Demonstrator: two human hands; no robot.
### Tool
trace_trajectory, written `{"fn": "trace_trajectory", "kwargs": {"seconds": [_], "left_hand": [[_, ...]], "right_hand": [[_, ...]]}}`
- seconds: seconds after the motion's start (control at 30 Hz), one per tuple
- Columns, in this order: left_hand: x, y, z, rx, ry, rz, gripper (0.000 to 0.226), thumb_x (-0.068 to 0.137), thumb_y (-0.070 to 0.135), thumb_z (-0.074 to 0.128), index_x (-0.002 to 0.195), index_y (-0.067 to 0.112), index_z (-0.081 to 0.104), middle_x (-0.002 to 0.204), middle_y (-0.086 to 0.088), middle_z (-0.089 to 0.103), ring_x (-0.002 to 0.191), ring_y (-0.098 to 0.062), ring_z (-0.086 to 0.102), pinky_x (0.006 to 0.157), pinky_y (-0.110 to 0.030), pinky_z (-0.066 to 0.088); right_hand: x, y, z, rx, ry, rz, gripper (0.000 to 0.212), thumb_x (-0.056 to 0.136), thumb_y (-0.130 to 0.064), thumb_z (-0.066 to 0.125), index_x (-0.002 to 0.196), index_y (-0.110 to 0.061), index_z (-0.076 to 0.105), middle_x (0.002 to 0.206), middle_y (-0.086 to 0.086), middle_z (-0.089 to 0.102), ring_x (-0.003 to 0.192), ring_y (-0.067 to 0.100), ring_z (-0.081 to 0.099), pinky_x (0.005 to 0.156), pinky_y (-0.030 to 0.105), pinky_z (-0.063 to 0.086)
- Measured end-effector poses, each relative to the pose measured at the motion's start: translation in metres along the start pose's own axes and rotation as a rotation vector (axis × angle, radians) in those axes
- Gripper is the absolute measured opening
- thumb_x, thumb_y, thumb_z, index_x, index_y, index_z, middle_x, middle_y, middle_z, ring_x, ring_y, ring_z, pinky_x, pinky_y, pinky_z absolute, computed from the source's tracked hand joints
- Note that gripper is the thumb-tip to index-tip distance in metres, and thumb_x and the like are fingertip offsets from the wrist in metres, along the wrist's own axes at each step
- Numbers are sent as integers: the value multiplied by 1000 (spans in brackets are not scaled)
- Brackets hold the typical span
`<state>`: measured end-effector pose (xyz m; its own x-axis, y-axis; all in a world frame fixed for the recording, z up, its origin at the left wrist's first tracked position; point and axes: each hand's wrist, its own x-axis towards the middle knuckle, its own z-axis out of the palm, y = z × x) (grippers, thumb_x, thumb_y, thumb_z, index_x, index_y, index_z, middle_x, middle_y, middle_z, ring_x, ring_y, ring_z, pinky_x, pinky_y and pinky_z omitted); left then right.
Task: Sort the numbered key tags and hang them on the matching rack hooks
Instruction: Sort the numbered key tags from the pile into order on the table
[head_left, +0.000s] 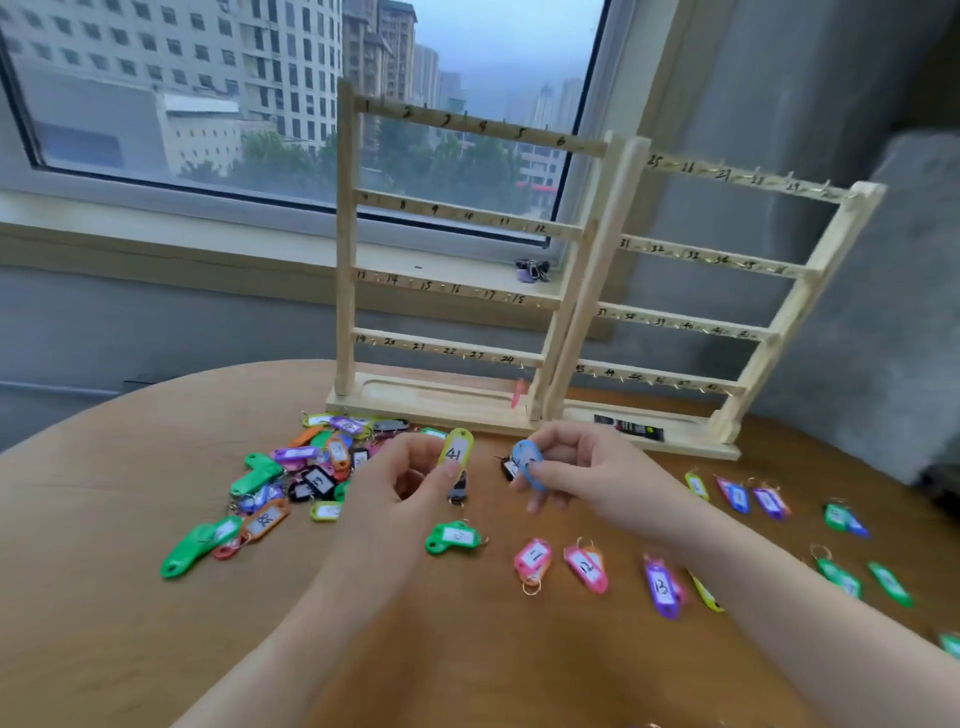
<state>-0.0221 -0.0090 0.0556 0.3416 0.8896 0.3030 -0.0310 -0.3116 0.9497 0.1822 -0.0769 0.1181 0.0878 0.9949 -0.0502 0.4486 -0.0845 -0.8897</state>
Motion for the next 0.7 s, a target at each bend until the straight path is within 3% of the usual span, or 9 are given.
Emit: {"fn": "trace_trajectory", "kwargs": {"seconds": [0.13,0.2,0.33,0.4,0.53,0.6,0.7], "left_hand": [[-19,17,21,45,-201,-41,12,85,32,64,86,20,65,69,10,59,65,-6,49,63,-21,39],[-30,25,33,68,-236,-48,12,83,29,64,85,17,63,67,14,54,65,-8,48,64,-25,40],[-53,33,51,113,-348,-77,12,90,15,70,87,10,60,68,9,59,65,-11,48,69,-34,40],[-68,36,58,109,-379,-94,18,87,19,73,90,7,60,72,3,61,68,-13,51,72,-38,42],[-107,40,67,96,-427,-94,19,88,4,72,99,14,59,71,0,62,68,-15,52,71,-36,42],[-124,43,68,131,-457,-68,25,88,9,73,103,26,61,73,-11,62,68,-21,49,69,-35,40],[-140,46,63,203,-455,-50,20,92,13,70,101,30,64,72,-13,64,65,-28,51,69,-35,44]], "right_hand": [[-44,8,-24,-4,70,29,13,100,-9,60,106,1,64,94,4,79,82,19,74,70,29,50],[-65,14,-32,-46,129,28,13,99,-16,63,100,-7,71,85,-2,75,70,9,66,68,30,49],[-106,34,-44,-162,186,26,15,97,-30,68,86,-24,76,68,-4,60,64,12,46,66,33,38],[-126,42,-46,-147,184,27,13,96,-27,70,85,-22,76,66,-7,61,62,10,48,66,30,40],[-160,55,-46,-109,135,7,9,94,-17,71,87,-11,73,69,-4,70,62,11,57,66,21,49],[-173,60,-41,-130,109,9,11,93,-17,72,86,-9,72,71,2,74,62,13,60,70,24,51],[-190,65,-30,-181,63,8,11,93,-17,71,85,-11,71,72,5,75,63,20,65,71,30,53]]}}
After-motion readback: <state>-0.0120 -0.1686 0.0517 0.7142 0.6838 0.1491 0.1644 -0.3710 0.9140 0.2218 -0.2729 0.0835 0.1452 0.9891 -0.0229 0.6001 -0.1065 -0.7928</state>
